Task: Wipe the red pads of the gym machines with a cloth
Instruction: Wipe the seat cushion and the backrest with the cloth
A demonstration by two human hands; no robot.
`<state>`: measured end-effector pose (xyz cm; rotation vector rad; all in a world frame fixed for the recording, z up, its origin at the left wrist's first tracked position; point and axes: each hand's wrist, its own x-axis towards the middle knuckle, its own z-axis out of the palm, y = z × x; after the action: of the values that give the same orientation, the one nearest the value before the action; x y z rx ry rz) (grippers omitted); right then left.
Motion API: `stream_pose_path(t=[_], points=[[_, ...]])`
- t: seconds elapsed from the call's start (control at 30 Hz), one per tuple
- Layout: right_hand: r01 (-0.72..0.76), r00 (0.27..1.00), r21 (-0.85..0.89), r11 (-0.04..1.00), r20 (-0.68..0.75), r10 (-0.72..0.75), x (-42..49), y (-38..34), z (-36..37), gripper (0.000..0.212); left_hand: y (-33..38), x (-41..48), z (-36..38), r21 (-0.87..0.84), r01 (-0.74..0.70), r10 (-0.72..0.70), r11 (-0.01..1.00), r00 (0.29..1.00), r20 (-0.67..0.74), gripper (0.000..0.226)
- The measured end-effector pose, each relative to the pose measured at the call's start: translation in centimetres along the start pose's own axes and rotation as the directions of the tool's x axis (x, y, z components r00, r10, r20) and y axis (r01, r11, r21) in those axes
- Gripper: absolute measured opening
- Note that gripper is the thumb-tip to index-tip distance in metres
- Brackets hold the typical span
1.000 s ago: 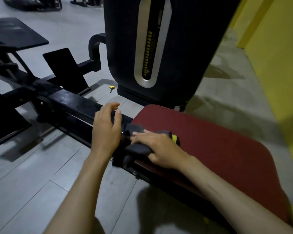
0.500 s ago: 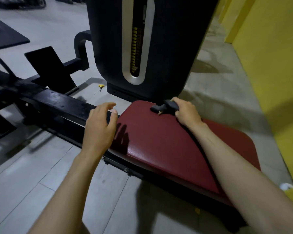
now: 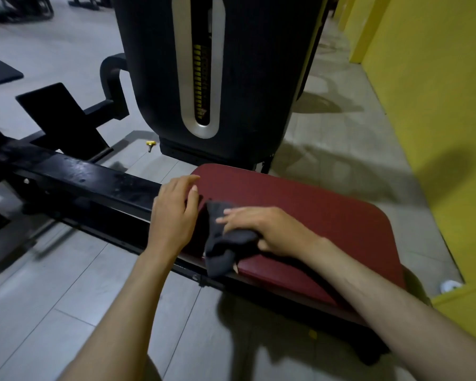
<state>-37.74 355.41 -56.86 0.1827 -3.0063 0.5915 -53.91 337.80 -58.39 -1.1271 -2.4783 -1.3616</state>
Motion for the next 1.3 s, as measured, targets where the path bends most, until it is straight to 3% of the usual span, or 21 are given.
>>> stream_pose_path(t=[0.07, 0.13, 0.23, 0.3, 0.43, 0.53, 0.63, 0.77, 0.83, 0.9, 0.97, 1.17, 1.3], points=[[-0.226, 0.963, -0.025, 0.974, -0.158, 0.219, 0.7, 4.1, -1.6, 0.079, 0.3, -0.1, 0.5, 0.012, -0.012, 0.012, 1.0, 1.0, 0.002, 0.033], [-0.437, 0.856, -0.013, 0.899, -0.314, 0.411, 0.9, 7.1, -3.1, 0.069, 0.5, -0.3, 0.9, 0.045, -0.032, 0.032, 0.998, 0.999, 0.007, 0.031], [-0.579, 0.752, -0.07, 0.812, -0.429, 0.5, 1.6, 6.5, -3.1, 0.055, 0.8, -0.7, 1.7, 0.111, -0.058, 0.058, 0.992, 0.998, 0.002, 0.03], [-0.532, 0.794, -0.103, 0.84, -0.406, 0.453, 0.7, 3.5, -1.9, 0.058, 1.0, -0.9, 2.4, 0.107, -0.051, 0.053, 0.993, 0.998, -0.021, 0.03], [-0.215, 0.958, -0.001, 0.977, -0.193, 0.211, -6.2, -3.4, 0.9, 0.071, 1.1, -0.9, 3.3, 0.051, -0.006, 0.008, 0.999, 0.999, -0.037, 0.03], [-0.089, 0.992, 0.029, 0.996, -0.084, 0.091, -8.4, -4.4, 1.1, 0.072, 1.1, -1.0, 3.4, 0.092, -0.028, 0.029, 0.995, 1.0, -0.01, 0.032], [-0.189, 0.967, -0.021, 0.982, -0.177, 0.183, -6.1, -0.1, -0.2, 0.072, 1.2, -1.2, 3.4, 0.155, -0.063, 0.064, 0.986, 0.998, 0.003, 0.032], [-0.532, 0.787, -0.001, 0.847, -0.37, 0.494, -2.6, 7.6, -3.7, 0.062, 1.0, -1.3, 3.5, 0.189, -0.078, 0.081, 0.979, 0.997, -0.007, 0.027], [-0.623, 0.71, 0.022, 0.782, -0.404, 0.577, -1.6, 8.8, -4.5, 0.052, 0.9, -1.3, 3.7, 0.206, -0.079, 0.08, 0.975, 0.997, 0.003, 0.027], [-0.646, 0.688, 0.0, 0.763, -0.433, 0.583, -1.5, 7.2, -4.2, 0.049, 0.8, -1.3, 3.7, 0.218, -0.078, 0.08, 0.973, 0.997, 0.001, 0.027], [-0.614, 0.724, -0.041, 0.788, -0.428, 0.542, -3.2, 4.1, -2.7, 0.055, 0.8, -1.3, 3.7, 0.221, -0.077, 0.081, 0.972, 0.997, -0.006, 0.027], [-0.303, 0.919, 0.062, 0.951, -0.245, 0.309, -13.4, -6.1, 1.9, 0.078, 1.6, -1.7, 3.8, 0.247, -0.064, 0.066, 0.967, 0.998, 0.0, 0.035], [-0.292, 0.919, 0.036, 0.956, -0.266, 0.291, -12.2, -3.5, 0.4, 0.074, 1.7, -1.8, 3.6, 0.257, -0.074, 0.073, 0.964, 0.997, 0.01, 0.036]])
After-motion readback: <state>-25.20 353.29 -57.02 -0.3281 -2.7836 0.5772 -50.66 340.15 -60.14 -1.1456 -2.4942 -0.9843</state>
